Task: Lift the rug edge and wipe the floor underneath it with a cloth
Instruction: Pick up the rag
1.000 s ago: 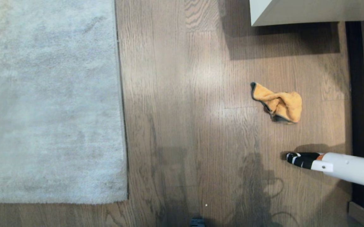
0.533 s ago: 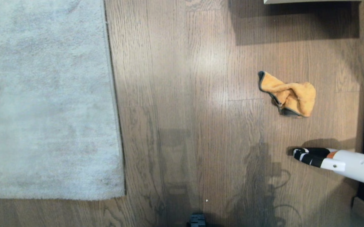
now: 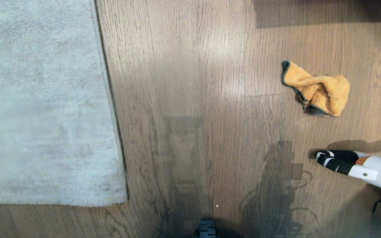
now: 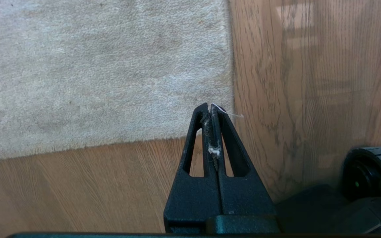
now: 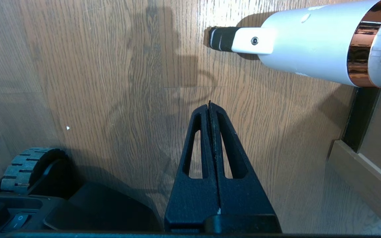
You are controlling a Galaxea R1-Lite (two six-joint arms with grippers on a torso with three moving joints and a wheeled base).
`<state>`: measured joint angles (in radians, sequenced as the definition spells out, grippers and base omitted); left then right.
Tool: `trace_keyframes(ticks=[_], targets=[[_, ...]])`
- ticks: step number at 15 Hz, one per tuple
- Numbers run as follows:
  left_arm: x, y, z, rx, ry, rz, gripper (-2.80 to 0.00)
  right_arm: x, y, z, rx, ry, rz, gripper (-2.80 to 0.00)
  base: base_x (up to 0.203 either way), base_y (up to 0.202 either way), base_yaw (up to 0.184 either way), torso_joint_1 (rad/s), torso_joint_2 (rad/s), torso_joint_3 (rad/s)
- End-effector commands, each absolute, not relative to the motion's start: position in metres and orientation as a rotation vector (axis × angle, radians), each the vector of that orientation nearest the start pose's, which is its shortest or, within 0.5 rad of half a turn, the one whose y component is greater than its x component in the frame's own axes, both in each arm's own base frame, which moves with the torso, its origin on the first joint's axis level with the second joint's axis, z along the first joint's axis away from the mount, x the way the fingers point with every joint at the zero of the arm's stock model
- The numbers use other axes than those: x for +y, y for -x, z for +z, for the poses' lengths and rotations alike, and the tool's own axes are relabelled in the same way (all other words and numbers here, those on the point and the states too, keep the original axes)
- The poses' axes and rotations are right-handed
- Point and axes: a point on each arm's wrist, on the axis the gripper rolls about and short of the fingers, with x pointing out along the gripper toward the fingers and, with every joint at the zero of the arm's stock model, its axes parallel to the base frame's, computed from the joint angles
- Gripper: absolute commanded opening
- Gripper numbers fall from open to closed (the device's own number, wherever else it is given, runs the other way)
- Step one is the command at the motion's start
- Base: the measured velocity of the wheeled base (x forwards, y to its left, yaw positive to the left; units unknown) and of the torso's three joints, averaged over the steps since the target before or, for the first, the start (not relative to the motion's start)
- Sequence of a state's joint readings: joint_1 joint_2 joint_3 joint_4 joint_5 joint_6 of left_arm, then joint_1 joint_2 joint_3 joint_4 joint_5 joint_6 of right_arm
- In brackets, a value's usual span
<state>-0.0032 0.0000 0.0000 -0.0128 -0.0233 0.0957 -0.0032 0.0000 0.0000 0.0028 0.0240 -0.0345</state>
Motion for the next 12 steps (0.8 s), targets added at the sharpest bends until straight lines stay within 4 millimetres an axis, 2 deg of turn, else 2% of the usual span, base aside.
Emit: trace_keyframes(ticks=[1, 12], targets=[[-0.0004, 0.0228, 0.0767, -0.014, -0.096, -0.025, -2.80, 0.0006, 0.0228, 0.0752, 0.003, 0.035, 0.022, -2.80, 0.000, 0.000, 0.000, 0.005, 0.01, -0.059], [-0.0002, 0.0228, 0.0764, -0.010, -0.059, -0.017, -2.80, 0.0006, 0.0228, 0.0752, 0.003, 0.035, 0.022, -2.80, 0.000, 0.000, 0.000, 0.000, 0.00, -0.002]])
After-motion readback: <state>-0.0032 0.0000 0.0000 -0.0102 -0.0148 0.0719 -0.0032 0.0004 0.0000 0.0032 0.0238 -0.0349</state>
